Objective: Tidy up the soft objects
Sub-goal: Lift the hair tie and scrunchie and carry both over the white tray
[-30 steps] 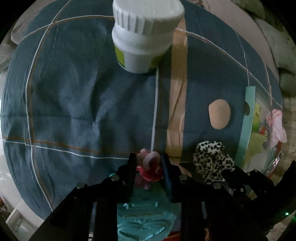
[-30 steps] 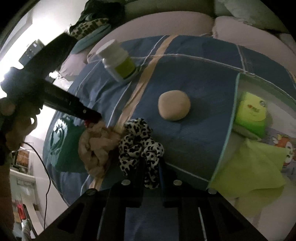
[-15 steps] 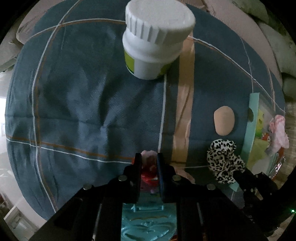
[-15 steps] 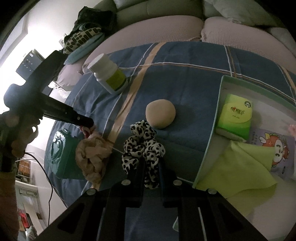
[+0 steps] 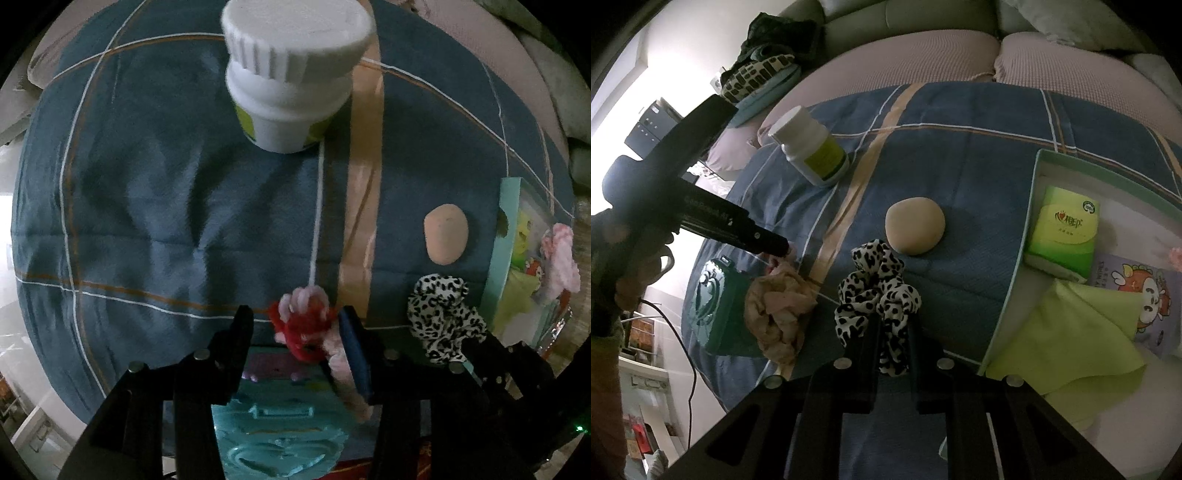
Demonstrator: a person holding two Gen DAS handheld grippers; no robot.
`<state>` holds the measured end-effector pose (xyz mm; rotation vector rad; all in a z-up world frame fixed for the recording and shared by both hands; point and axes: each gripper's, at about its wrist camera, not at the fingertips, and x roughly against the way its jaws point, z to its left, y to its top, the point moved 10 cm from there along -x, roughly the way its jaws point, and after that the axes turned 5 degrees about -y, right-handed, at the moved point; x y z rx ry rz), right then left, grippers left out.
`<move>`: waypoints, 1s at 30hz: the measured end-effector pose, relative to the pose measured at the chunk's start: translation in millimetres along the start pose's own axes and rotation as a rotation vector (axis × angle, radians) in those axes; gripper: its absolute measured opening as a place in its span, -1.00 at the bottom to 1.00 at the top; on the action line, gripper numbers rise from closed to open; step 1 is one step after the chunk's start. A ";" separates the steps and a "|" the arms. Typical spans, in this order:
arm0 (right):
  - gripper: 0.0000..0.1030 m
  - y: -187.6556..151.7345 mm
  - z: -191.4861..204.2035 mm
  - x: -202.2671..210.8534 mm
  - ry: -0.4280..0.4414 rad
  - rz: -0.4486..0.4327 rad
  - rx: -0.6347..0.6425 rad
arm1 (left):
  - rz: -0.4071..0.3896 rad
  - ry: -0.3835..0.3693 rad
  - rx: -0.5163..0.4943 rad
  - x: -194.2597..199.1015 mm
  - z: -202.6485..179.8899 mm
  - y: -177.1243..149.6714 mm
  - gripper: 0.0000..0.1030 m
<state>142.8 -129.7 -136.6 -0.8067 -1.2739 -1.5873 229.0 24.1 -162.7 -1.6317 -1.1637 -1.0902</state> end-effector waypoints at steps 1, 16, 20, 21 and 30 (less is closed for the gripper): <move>-0.73 -0.2 -0.1 0.0 0.000 0.001 -0.001 | 0.003 -0.007 -0.002 0.2 -1.8 0.5 -0.04; -0.73 -0.5 -1.3 -1.9 -0.007 0.010 -0.003 | 0.027 0.077 -0.009 -22.6 -19.9 17.5 -0.43; -0.73 1.5 -1.6 2.2 -0.002 -0.006 -0.005 | 0.009 0.075 -0.013 -24.9 -23.4 16.2 -0.47; -0.73 1.4 -1.9 2.1 -0.002 -0.007 -0.006 | 0.003 0.075 -0.011 -23.6 -22.4 16.3 -0.47; -0.73 3.8 -4.6 10.8 0.008 -0.030 -0.017 | -0.181 0.119 -0.004 23.2 -12.8 17.2 -0.48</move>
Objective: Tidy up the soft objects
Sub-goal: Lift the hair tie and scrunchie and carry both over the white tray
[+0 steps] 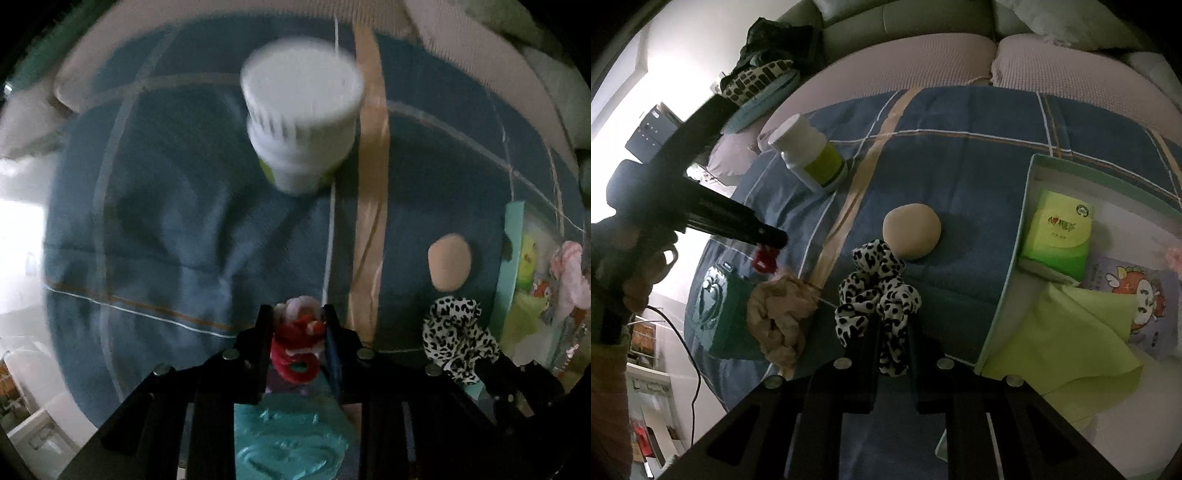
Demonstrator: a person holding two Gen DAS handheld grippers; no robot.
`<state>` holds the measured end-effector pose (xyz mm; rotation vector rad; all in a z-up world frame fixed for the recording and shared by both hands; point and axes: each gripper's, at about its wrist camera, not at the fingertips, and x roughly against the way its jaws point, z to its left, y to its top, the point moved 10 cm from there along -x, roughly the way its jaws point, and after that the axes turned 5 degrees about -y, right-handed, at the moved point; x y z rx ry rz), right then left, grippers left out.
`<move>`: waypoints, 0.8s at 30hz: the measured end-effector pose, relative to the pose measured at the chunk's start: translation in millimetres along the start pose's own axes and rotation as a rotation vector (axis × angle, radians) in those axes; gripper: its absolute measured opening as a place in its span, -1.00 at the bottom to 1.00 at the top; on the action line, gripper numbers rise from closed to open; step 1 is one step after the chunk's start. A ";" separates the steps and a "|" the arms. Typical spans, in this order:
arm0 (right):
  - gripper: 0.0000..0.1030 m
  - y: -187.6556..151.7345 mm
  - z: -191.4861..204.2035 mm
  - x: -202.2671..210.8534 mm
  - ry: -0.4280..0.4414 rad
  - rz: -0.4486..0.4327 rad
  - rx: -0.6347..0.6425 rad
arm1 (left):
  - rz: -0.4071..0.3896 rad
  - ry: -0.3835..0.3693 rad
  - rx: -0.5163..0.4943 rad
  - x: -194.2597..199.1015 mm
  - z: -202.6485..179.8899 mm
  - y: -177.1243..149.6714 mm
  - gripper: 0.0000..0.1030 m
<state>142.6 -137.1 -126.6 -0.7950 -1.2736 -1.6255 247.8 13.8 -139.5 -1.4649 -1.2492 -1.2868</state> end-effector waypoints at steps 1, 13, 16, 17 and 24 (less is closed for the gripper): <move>-0.73 0.4 -1.0 2.3 0.002 -0.005 -0.002 | -0.056 0.016 -0.006 14.3 -1.8 1.4 -0.48; -0.73 20.4 -21.9 66.0 0.019 -0.165 -0.061 | -0.378 -0.176 -0.048 106.6 -68.6 -19.6 -0.48; -0.73 25.7 -47.7 93.4 -0.044 -0.235 -0.097 | -0.409 -0.211 -0.084 113.2 -97.1 -23.7 -0.48; -0.73 25.9 -56.4 98.1 -0.058 -0.243 -0.110 | -0.415 -0.228 -0.100 115.3 -108.6 -26.0 -0.48; -0.73 20.1 -124.8 128.2 -0.178 -0.280 -0.227 | -0.408 -0.280 -0.180 101.4 -168.4 -36.3 -0.48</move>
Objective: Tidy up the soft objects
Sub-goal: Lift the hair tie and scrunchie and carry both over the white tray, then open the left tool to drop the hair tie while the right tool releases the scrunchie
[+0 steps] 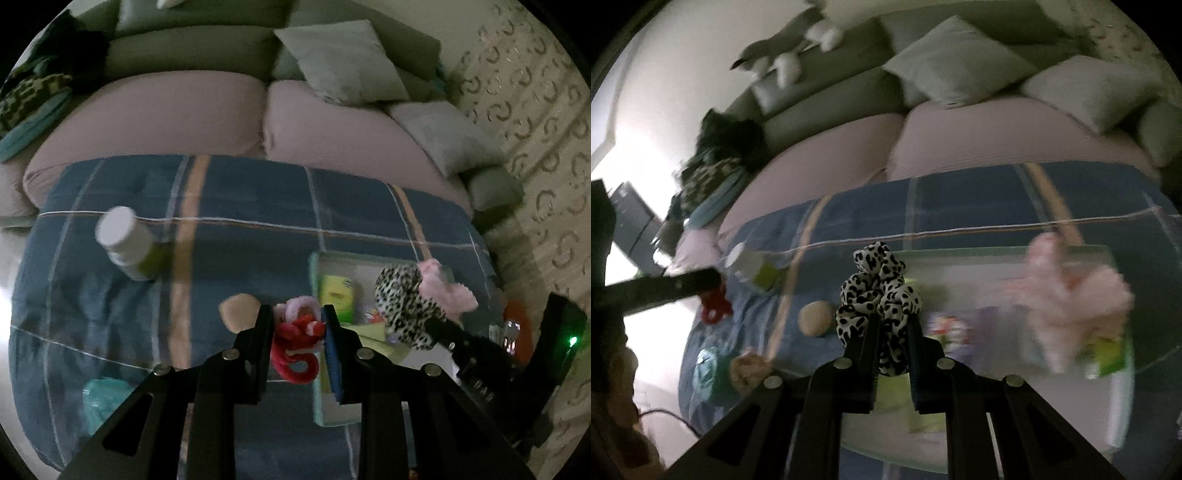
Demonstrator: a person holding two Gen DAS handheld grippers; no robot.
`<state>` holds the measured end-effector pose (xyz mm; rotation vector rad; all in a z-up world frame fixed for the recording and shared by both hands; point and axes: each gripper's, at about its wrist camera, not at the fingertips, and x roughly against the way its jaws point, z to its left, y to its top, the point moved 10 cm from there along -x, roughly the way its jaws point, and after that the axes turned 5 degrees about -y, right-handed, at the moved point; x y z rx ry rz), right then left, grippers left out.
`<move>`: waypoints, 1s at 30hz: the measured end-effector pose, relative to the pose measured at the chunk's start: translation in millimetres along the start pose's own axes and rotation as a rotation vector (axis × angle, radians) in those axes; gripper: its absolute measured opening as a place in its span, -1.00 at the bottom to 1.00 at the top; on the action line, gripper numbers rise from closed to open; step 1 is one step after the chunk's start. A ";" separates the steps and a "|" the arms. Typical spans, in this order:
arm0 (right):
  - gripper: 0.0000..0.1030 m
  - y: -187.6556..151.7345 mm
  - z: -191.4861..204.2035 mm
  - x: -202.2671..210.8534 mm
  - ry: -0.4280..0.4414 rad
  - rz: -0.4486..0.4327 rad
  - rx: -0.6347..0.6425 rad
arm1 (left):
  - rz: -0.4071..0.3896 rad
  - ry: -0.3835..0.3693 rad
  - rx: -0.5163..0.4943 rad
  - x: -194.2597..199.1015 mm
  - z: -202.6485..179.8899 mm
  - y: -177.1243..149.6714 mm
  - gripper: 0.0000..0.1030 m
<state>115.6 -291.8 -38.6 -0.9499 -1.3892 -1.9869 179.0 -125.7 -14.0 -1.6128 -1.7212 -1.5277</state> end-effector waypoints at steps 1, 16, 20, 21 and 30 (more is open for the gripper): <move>-0.73 0.4 -6.6 2.1 -0.009 -0.001 -0.006 | 0.013 -0.013 -0.005 -6.6 -7.1 -2.6 -0.48; -0.71 -43.9 -102.4 -7.7 -0.199 0.140 -0.111 | 0.244 -0.056 -0.020 -106.9 -57.1 -78.7 -0.48; -0.71 -49.8 -106.4 -14.4 -0.225 0.171 -0.093 | 0.258 -0.050 -0.022 -115.6 -58.2 -86.3 -0.48; -0.71 -50.0 -106.5 -15.6 -0.224 0.175 -0.093 | 0.255 -0.046 -0.029 -116.0 -58.7 -86.4 -0.48; -0.66 -44.6 -101.0 -9.3 -0.259 0.161 -0.068 | 0.237 -0.050 -0.006 -115.9 -52.1 -84.3 -0.33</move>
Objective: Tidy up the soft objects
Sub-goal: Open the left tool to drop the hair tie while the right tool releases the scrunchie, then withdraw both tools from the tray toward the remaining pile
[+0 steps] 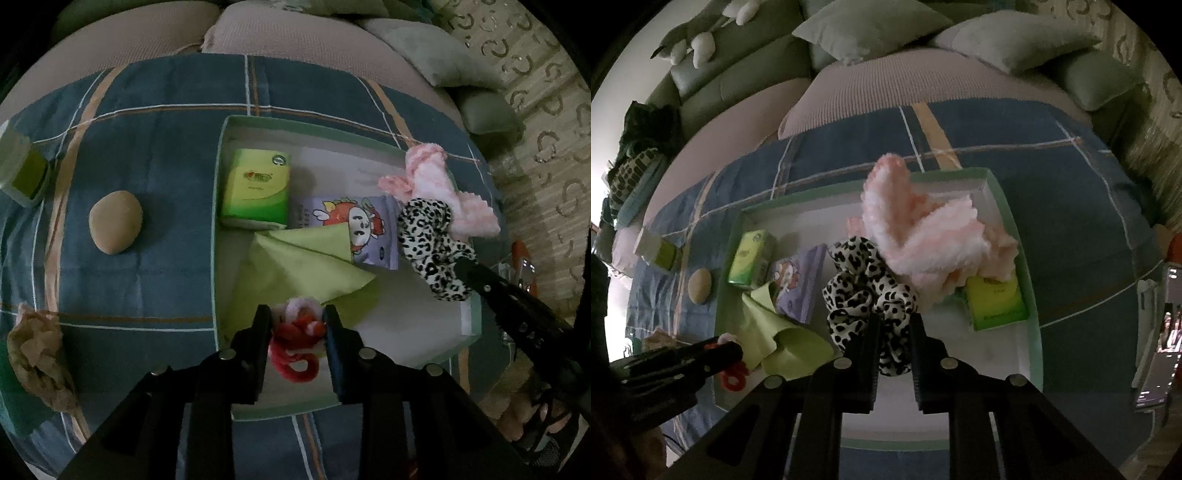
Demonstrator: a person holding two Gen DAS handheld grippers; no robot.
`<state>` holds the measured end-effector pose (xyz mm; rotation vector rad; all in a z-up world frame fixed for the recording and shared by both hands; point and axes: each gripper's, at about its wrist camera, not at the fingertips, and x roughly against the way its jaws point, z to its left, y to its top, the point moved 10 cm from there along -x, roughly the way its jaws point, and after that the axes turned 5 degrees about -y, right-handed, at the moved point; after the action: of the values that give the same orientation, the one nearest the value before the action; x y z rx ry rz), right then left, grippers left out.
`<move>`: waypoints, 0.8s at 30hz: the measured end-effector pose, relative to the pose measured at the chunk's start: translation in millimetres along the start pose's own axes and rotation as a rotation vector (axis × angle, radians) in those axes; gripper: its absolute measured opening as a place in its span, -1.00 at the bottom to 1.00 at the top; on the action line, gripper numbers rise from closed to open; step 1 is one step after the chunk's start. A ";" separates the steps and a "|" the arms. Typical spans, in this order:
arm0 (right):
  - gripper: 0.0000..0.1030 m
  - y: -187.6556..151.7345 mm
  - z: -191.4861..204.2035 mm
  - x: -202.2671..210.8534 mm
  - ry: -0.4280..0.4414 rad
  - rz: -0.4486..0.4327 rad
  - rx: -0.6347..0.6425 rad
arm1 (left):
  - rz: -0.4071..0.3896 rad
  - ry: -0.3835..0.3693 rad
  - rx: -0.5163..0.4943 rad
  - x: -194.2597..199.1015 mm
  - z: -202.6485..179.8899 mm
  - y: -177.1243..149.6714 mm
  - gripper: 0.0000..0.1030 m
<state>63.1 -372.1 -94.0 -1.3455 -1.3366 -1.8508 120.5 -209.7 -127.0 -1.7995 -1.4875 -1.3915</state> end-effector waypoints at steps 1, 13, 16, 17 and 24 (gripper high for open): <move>-0.66 1.2 0.9 3.7 -0.006 -0.009 0.005 | -0.004 -0.001 0.004 0.9 -1.4 -0.4 -0.11; -0.53 12.9 3.0 30.5 -0.061 -0.082 0.018 | -0.058 -0.031 0.018 25.4 1.6 0.8 0.22; -0.06 16.6 7.1 37.2 -0.055 -0.109 0.013 | -0.073 -0.014 0.031 29.7 10.5 3.6 0.31; 0.13 17.7 9.8 38.8 -0.053 -0.117 0.014 | -0.077 -0.005 0.036 30.6 14.2 4.6 0.31; 0.18 17.5 34.6 37.1 -0.013 -0.120 0.049 | -0.150 0.087 0.071 47.8 42.9 15.7 0.38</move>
<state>77.5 -342.2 -51.7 -1.2796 -1.4891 -1.8762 149.4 -157.4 -98.7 -1.5922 -1.6335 -1.4485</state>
